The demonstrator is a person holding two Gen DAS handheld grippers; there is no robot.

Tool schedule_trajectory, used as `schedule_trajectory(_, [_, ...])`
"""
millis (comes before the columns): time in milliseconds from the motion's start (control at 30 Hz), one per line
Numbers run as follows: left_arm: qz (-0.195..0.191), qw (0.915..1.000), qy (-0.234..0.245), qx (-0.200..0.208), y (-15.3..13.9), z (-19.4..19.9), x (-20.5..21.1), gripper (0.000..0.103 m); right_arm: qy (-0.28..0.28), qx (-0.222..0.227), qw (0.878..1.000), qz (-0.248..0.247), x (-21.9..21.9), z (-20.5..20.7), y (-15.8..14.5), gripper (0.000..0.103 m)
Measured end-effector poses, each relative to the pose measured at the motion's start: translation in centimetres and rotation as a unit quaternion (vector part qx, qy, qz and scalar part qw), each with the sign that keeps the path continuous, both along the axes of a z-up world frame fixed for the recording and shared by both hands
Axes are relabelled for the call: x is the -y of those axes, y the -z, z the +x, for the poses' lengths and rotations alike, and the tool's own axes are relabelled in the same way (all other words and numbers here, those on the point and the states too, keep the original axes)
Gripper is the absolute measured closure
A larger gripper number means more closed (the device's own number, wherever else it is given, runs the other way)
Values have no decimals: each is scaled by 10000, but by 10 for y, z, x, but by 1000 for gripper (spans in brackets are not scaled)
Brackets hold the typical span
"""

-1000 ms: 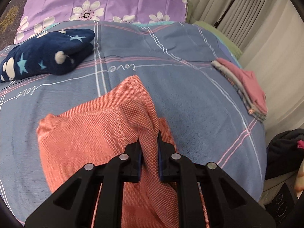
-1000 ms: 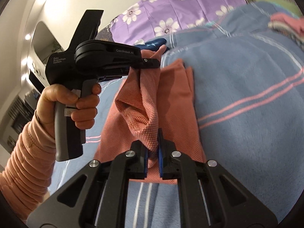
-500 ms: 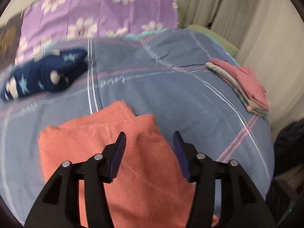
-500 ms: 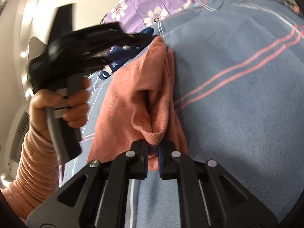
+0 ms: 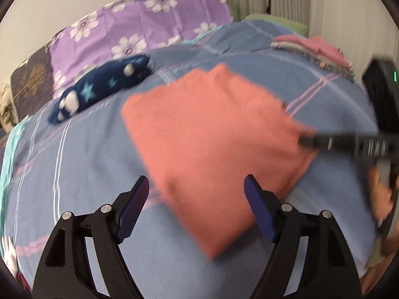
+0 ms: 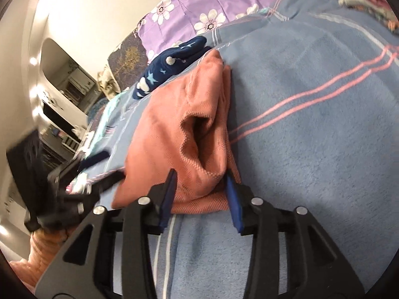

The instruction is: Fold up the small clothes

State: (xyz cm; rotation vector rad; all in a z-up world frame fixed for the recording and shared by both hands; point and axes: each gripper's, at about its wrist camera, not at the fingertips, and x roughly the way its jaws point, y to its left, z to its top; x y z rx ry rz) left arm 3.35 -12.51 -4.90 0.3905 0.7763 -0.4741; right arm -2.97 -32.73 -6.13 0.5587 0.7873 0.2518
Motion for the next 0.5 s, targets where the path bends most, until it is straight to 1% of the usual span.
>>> schedule_trajectory(33, [22, 10000, -62, -39, 5, -1, -5, 24, 66, 16, 9999, -146, -1, 1, -2, 62])
schedule_trajectory(67, [36, 9999, -122, -53, 8, 1, -8, 24, 209, 38, 9988, -430, -4, 0, -5, 62])
schedule_trajectory(100, [93, 9996, -246, -27, 13, 3, -13, 24, 352, 57, 9968, -720, -7, 0, -8, 67])
schedule_trajectory(133, [137, 9994, -315, -6, 16, 3, -16, 24, 424, 91, 9951, -888, -9, 1, -8, 77])
schedule_trajectory(167, [163, 9992, -362, -5, 18, 5, -18, 23, 414, 93, 9945, -958, -9, 3, -7, 101])
schedule_trajectory(233, [115, 9990, -432, -49, 24, 7, -22, 22, 496, -4, 9962, -713, -1, 1, -2, 101])
schedule_trajectory(267, [61, 9990, -448, -72, 25, 7, -23, 22, 533, -141, 9974, -473, 7, -2, 3, 101])
schedule_trajectory(300, [-3, 9989, -455, -80, 27, 7, -26, 22, 572, -268, 9974, -336, 13, 0, 7, 103])
schedule_trajectory(333, [-27, 9989, -455, -75, 27, 6, -27, 22, 747, -479, 9953, -387, 21, -2, 13, 103])
schedule_trajectory(367, [-81, 9989, -454, -93, 27, 5, -28, 22, 840, -554, 9938, -483, 27, -2, 17, 103])
schedule_trajectory(400, [-125, 9988, -457, -116, 27, 5, -29, 22, 863, -572, 9935, -475, 31, -3, 18, 103])
schedule_trajectory(433, [-204, 9986, -463, -162, 26, 5, -31, 22, 857, -571, 9941, -334, 36, -4, 18, 103])
schedule_trajectory(467, [-261, 9984, -461, -198, 25, 6, -33, 26, 840, -536, 9949, -140, 40, -7, 16, 103])
schedule_trajectory(500, [-324, 9983, -427, -227, 24, 5, -33, 32, 808, -436, 9957, -78, 41, -9, 11, 103])
